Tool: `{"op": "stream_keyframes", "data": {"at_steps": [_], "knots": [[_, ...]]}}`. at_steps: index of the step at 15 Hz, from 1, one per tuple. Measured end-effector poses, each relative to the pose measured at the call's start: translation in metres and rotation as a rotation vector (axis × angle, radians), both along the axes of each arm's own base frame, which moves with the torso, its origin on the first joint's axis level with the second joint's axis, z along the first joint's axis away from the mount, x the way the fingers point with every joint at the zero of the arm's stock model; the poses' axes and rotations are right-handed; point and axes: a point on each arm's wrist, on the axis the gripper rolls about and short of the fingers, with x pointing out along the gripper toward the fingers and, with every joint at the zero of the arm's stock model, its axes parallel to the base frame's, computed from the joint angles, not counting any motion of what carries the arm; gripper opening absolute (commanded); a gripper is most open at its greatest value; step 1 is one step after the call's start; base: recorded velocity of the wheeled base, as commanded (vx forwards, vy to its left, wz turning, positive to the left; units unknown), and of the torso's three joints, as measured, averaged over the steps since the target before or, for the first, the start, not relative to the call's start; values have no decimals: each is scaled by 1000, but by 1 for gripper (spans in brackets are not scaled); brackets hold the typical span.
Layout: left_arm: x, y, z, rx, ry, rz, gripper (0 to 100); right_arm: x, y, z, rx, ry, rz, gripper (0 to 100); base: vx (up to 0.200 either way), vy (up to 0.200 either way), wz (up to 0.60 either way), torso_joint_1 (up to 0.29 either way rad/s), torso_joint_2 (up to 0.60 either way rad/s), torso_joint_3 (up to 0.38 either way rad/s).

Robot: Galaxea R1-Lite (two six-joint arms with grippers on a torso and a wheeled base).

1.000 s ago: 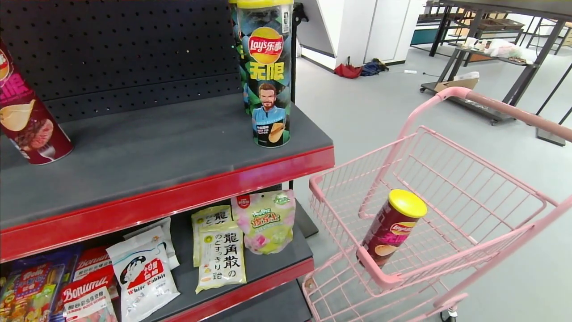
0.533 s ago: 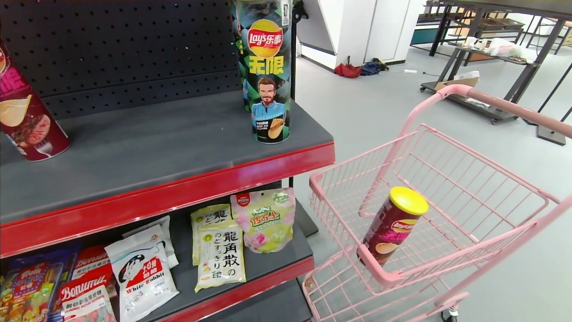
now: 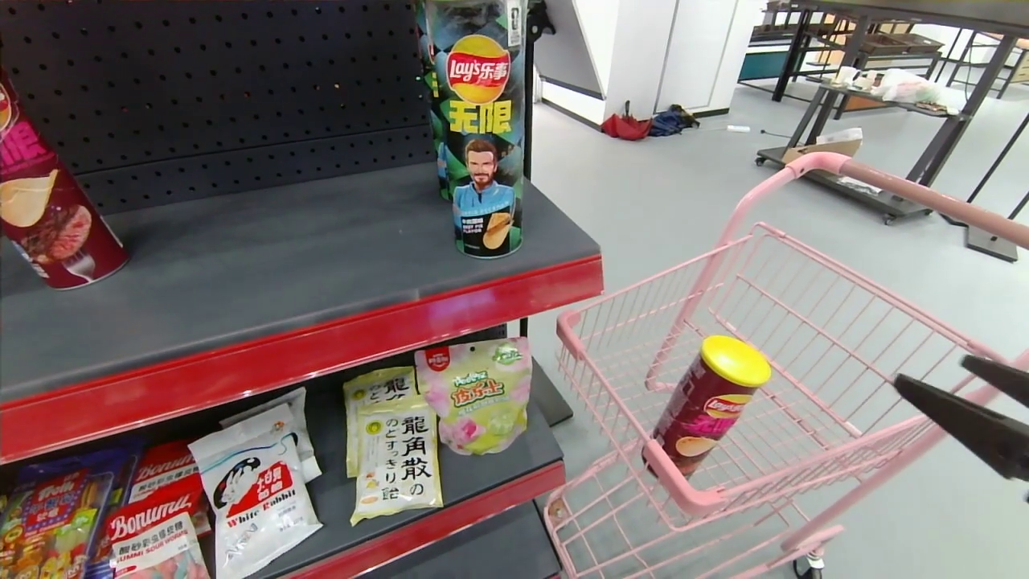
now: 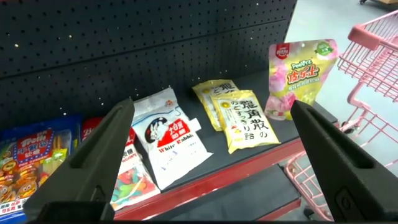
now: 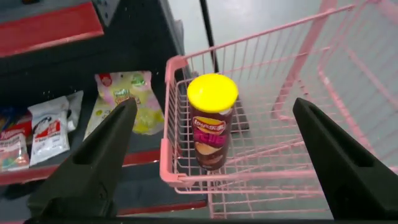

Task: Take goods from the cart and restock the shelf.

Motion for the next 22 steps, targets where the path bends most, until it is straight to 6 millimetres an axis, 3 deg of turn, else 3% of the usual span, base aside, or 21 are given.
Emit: {"op": "stream_keyframes", "data": {"at_steps": [1,4,9,22], "knots": [[0,0,0,0,0,0,100,20,4,-10,-1,33,31,100,0,0,0,0,0,0],[0,0,0,2,0,0,100,56,13,-44,-11,176,87,100,0,0,0,0,0,0],[0,0,0,0,0,0,100,75,25,-74,-37,333,133,100,0,0,0,0,0,0],[0,0,0,0,0,0,100,141,41,-119,-48,308,127,100,0,0,0,0,0,0]]}}
